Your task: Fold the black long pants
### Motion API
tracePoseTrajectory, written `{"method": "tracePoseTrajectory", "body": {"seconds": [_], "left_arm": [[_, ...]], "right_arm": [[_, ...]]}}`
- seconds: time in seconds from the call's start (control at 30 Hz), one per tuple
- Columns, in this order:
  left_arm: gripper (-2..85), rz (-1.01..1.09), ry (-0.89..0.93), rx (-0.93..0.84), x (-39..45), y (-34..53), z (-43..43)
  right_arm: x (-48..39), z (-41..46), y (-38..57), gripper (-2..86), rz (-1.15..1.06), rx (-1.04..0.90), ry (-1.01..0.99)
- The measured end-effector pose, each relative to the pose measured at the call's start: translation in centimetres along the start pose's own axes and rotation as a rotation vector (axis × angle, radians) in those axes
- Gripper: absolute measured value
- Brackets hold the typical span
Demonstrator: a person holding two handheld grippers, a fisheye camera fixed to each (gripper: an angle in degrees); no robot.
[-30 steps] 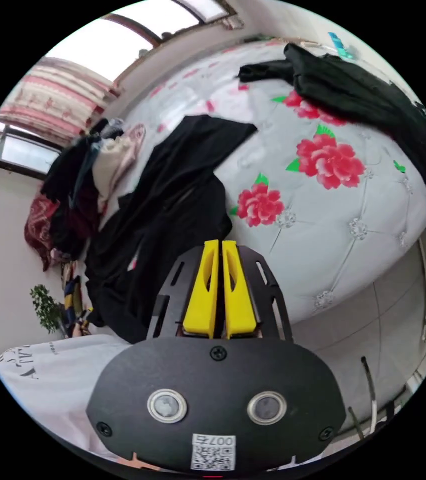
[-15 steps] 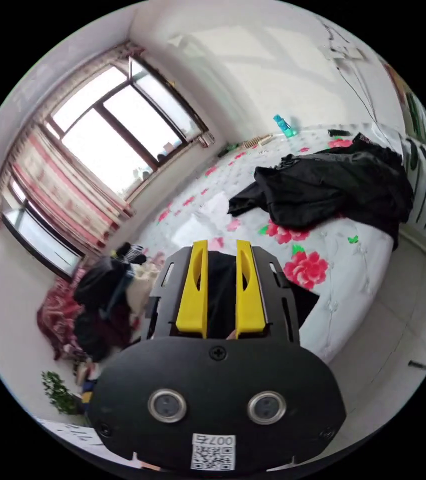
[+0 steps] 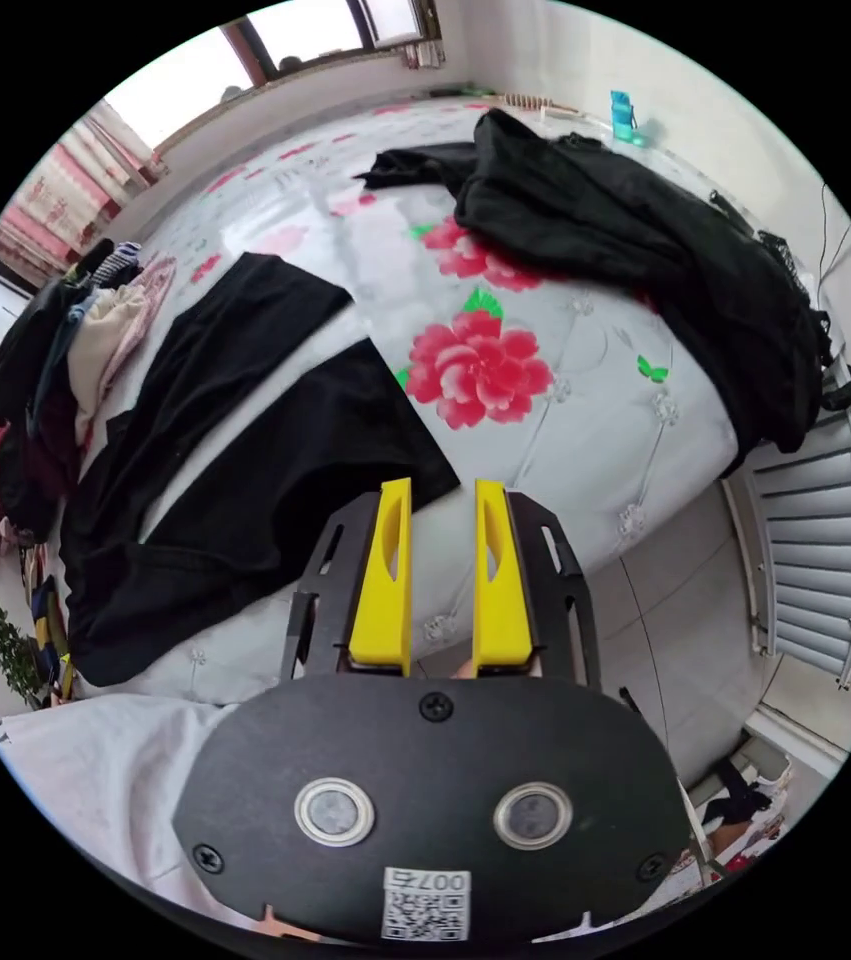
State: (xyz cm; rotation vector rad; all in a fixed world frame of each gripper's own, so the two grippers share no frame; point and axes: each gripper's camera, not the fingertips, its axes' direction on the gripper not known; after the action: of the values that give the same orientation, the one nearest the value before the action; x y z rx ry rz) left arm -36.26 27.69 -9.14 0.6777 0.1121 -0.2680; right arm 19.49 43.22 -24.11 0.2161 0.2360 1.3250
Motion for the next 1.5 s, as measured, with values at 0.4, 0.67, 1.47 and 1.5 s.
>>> {"method": "tracePoseTrajectory", "body": {"seconds": [0.4,0.67,1.47,1.5], "left_arm": [[-0.9,0.026,-0.034,-0.090,3.6,-1.1,1.3],[-0.9,0.123,-0.164,-0.231,4.6,1.8,2.1],[4.9,0.564,-0.359,-0.245,23.7,-6.8,21.9],[4.8,0.596,-0.370,-0.267,25.0,-7.6,24.0]], "right_arm": [[-5.3,5.1,-7.7,0.5,-0.182,-0.134,0.004],[-4.9,-8.4,-8.1,0.0,-0.334,-0.119,-0.014],[-22.3,9.0,-21.1,4.6,-0.493,-0.021,-0.134],[-23.1,9.6,-21.7,4.7,-0.502,-0.026,-0.120]]}}
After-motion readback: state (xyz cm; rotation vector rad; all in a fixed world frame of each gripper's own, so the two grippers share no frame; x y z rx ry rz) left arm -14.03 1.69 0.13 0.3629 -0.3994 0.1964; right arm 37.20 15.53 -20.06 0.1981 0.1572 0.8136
